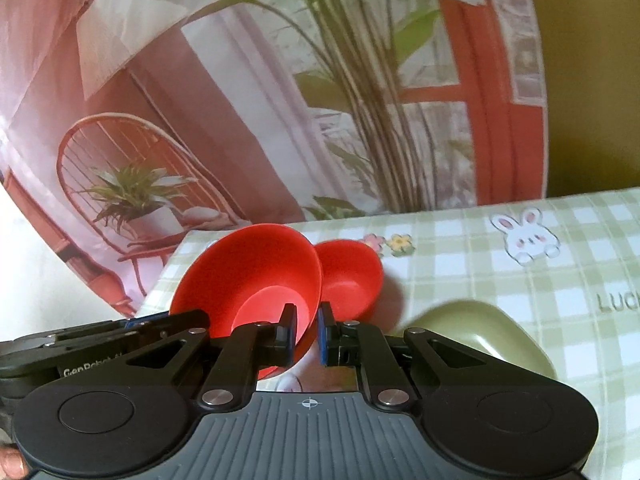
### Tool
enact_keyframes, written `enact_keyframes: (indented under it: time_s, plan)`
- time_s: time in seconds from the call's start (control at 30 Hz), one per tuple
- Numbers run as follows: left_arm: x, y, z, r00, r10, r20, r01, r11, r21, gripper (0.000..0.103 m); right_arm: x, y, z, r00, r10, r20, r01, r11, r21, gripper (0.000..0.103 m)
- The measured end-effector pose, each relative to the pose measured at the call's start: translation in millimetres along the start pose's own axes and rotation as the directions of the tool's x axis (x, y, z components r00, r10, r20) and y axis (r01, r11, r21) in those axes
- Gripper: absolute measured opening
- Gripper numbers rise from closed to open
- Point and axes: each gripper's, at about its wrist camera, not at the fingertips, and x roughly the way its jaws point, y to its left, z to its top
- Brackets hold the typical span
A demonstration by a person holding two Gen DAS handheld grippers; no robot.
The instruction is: Organize plates and bowls
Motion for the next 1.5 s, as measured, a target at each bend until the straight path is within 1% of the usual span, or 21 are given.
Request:
enact_keyframes:
  time_s: [0.17,0.3,0.37,0.43,0.53,0.6,0.87,0.93,0.97,1.03,1.1,1.13,1.23,1.33,1.5]
  plan:
    - [22.6,10.3,15.7,1.000,0.010,0.015,-0.009,0.999,-0.040,0.014,25.1,2.2,16.7,1.000,-0.028,-0.001,0.028,0.999,-0.019,0.010]
    - [46.7,7.2,15.4,0.999,0.040,0.010,-0.039,0.998,-0.041,0.014,45.5,-5.7,20.6,0.997,-0.081,-0.011,0.081,0.996,-0.026,0.011]
    - [57.6,6.4,14.5,0.999,0.036,0.008,-0.036,0.998,-0.043,0.014,53.5,-11.3,19.3,0.994,-0.107,-0.020,0.106,0.994,-0.029,0.011]
    - [64.6,4.7,13.1,1.000,0.024,0.017,-0.024,1.000,-0.020,0.015,59.8,-18.7,17.6,0.993,-0.114,-0.029,0.113,0.993,-0.019,0.011]
    - [76.3,5.3,12.0,1.000,0.016,-0.008,-0.016,1.000,-0.012,0.015,67.9,-28.7,13.7,0.992,-0.120,-0.038,0.120,0.993,0.007,0.011]
    - [83.3,5.2,11.5,1.000,0.020,-0.024,-0.020,1.000,-0.008,0.015,72.6,-31.7,11.4,0.991,-0.125,-0.047,0.126,0.992,0.010,0.011]
    - [94.9,5.0,9.6,0.998,0.036,-0.044,-0.035,0.999,0.018,0.015,82.4,-34.7,9.6,0.987,-0.145,-0.065,0.145,0.989,-0.006,0.011]
    - [97.8,5.3,9.1,0.998,0.041,-0.057,-0.041,0.999,0.016,0.017,83.9,-34.5,9.4,0.986,-0.151,-0.071,0.151,0.989,-0.008,0.011]
    - [98.9,5.8,9.2,0.997,0.044,-0.061,-0.043,0.999,0.017,0.019,84.5,-34.6,9.6,0.984,-0.159,-0.076,0.159,0.987,-0.005,0.013]
    - [98.1,6.8,10.0,0.997,0.056,-0.062,-0.055,0.998,0.015,0.023,83.0,-35.8,10.0,0.982,-0.168,-0.082,0.168,0.986,0.000,0.014]
    - [93.4,9.2,11.3,0.996,0.069,-0.059,-0.069,0.998,0.000,0.035,78.2,-37.1,10.4,0.982,-0.170,-0.081,0.171,0.985,0.003,0.017]
    - [88.6,10.7,11.6,0.997,0.068,-0.047,-0.068,0.998,-0.009,0.037,73.7,-37.6,10.7,0.983,-0.170,-0.074,0.171,0.985,0.004,0.017]
    - [72.3,13.3,12.2,0.998,0.058,-0.032,-0.059,0.998,-0.021,0.037,56.8,-38.9,10.4,0.985,-0.161,-0.054,0.162,0.987,0.009,0.018]
    - [51.9,10.5,10.3,0.998,0.054,-0.019,-0.054,0.998,-0.010,0.037,36.0,-39.1,8.2,0.988,-0.153,-0.032,0.153,0.988,0.001,0.018]
    - [20.0,-1.0,3.3,0.999,0.047,-0.020,-0.047,0.999,-0.004,0.037,0.5,-38.3,1.6,0.988,-0.156,0.013,0.156,0.987,-0.031,0.018]
